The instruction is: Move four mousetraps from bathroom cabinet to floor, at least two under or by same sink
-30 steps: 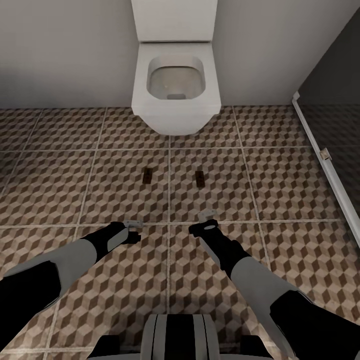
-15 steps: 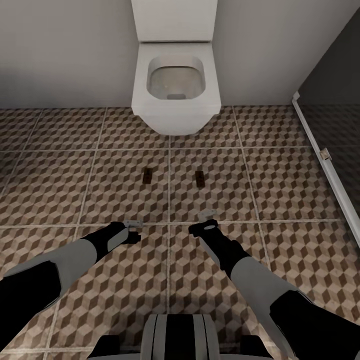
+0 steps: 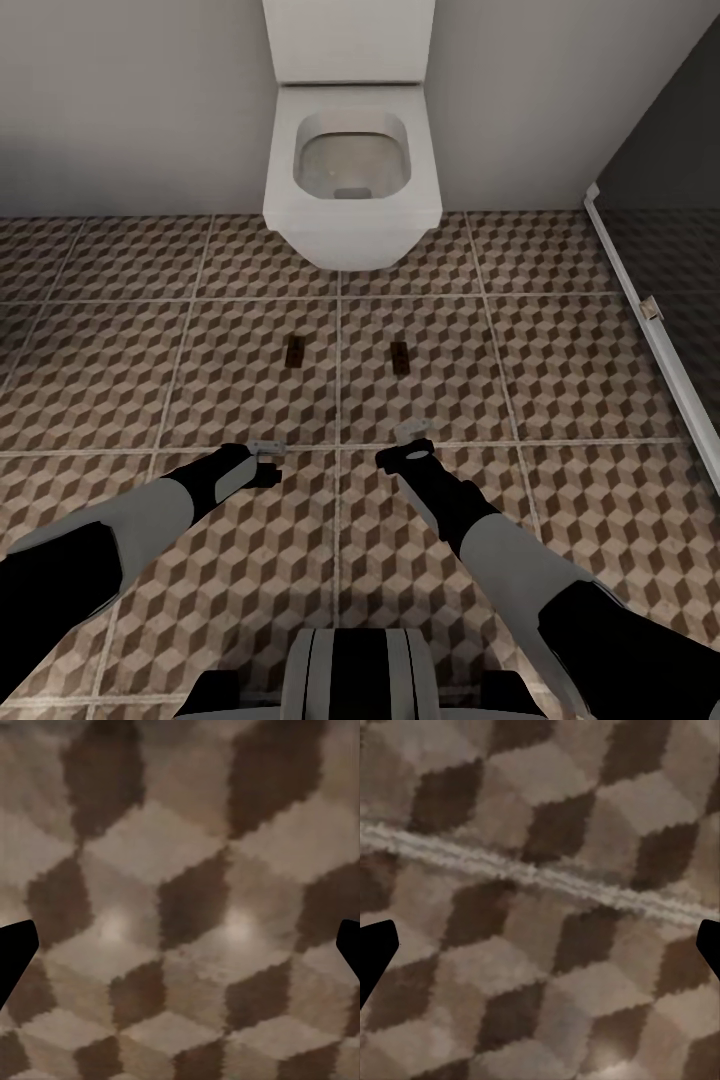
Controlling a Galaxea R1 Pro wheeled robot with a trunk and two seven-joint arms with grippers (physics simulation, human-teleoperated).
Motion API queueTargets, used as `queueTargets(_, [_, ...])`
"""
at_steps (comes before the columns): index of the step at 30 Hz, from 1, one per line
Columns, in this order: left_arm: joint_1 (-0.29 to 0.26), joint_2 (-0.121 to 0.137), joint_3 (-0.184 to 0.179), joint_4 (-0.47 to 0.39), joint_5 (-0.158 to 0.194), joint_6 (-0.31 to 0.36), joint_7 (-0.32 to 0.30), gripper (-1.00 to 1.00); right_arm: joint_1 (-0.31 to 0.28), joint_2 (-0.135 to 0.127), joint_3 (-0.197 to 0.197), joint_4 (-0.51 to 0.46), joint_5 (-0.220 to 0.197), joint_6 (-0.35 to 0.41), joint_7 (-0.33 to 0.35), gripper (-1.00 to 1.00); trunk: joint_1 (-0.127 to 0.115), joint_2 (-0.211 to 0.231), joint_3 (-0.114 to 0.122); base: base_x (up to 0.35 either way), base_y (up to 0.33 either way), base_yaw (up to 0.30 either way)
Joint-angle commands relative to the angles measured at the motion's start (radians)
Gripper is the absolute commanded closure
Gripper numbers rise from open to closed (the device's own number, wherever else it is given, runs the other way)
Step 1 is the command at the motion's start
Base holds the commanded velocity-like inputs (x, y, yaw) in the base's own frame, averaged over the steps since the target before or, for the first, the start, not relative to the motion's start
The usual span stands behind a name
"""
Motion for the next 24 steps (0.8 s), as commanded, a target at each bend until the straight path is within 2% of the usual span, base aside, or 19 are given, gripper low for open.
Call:
queueTargets(1, [-0.001, 0.001, -0.006, -0.004, 0.010, 0.002, 0.009, -1.00, -0.001, -0.001, 0.008, -0.001, -0.011, 0.004, -0.009, -1.00, 0.000, 0.000, -0.001, 0.000, 0.000, 0.000])
queueTargets(6, [-0.001, 0.001, -0.006, -0.004, 0.010, 0.002, 0.009, -1.00, -0.001, -0.001, 0.008, -0.001, -0.011, 0.004, -0.009, -1.00, 0.000, 0.000, -0.001, 0.000, 0.000, 0.000])
queueTargets(16, [-0.001, 0.001, -0.006, -0.004, 0.010, 0.002, 0.009, -1.00, -0.001, -0.001, 0.008, -0.001, -0.011, 0.004, -0.009, -1.00, -0.005, 0.002, 0.038, 0.000, 0.000, 0.000])
queueTargets(24, [-0.001, 0.001, -0.006, -0.004, 0.010, 0.002, 0.009, -1.00, -0.001, -0.001, 0.008, 0.000, -0.011, 0.004, -0.009, -1.00, -0.035, 0.058, 0.063, 0.000, 0.000, 0.000])
